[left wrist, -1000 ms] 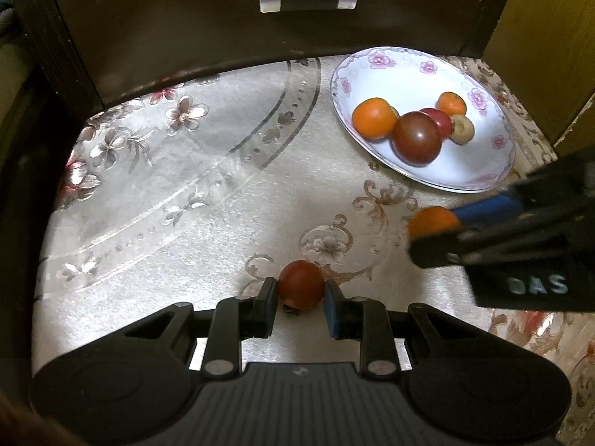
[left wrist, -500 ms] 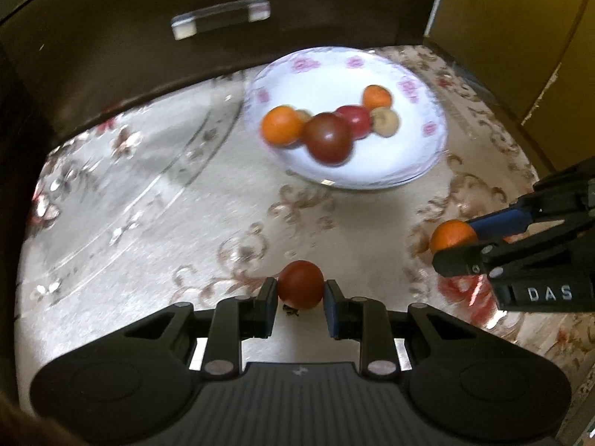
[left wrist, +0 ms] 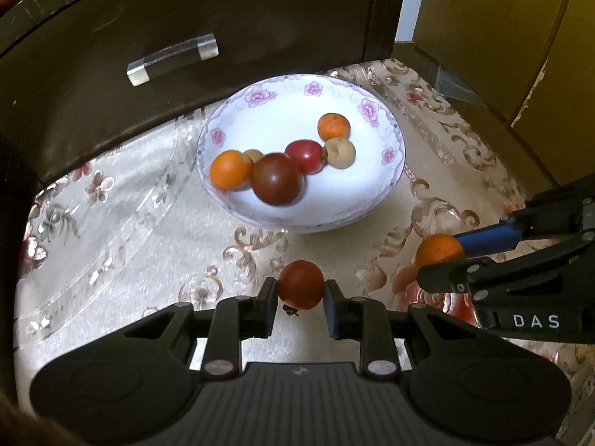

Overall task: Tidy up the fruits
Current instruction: 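Carry the tomato and orange over the white bowl and lower them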

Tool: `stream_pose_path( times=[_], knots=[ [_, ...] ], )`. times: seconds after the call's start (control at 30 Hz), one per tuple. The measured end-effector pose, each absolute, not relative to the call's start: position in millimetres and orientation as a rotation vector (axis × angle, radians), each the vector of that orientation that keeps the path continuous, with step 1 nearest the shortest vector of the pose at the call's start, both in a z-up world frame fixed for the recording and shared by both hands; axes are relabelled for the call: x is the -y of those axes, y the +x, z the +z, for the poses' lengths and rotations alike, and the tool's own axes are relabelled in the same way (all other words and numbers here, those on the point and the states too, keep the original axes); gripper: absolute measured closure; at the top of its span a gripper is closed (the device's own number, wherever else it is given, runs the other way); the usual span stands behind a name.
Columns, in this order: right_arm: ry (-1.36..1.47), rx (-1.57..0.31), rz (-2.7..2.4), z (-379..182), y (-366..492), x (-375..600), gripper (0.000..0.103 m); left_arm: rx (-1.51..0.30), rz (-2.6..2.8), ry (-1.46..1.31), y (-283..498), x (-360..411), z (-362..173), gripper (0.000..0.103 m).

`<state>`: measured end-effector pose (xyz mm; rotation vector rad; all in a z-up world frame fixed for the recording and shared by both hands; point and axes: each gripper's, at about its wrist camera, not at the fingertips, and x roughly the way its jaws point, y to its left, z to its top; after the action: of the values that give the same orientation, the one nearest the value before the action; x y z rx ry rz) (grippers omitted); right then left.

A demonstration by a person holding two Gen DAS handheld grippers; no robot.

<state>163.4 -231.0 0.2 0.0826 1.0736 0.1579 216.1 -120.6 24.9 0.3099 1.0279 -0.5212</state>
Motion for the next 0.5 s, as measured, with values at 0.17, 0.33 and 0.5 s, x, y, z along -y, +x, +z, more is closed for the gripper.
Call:
stream_pose_path(
  times=[0.17,0.33,0.5],
  knots=[
    [0.097,-1.045,0.159,6,170,235,0.076,-1.016,-0.515,0.297,224,124,27,0.068],
    [0.108,-1.031,0.160,9,178,239,0.076,-1.003,-0.516,0.295,230,129,28,0.068],
    [0.115,-1.019,0.161,11,183,241,0.076,-0.993,-0.513,0.291,234,131,30,0.068]
  ],
)
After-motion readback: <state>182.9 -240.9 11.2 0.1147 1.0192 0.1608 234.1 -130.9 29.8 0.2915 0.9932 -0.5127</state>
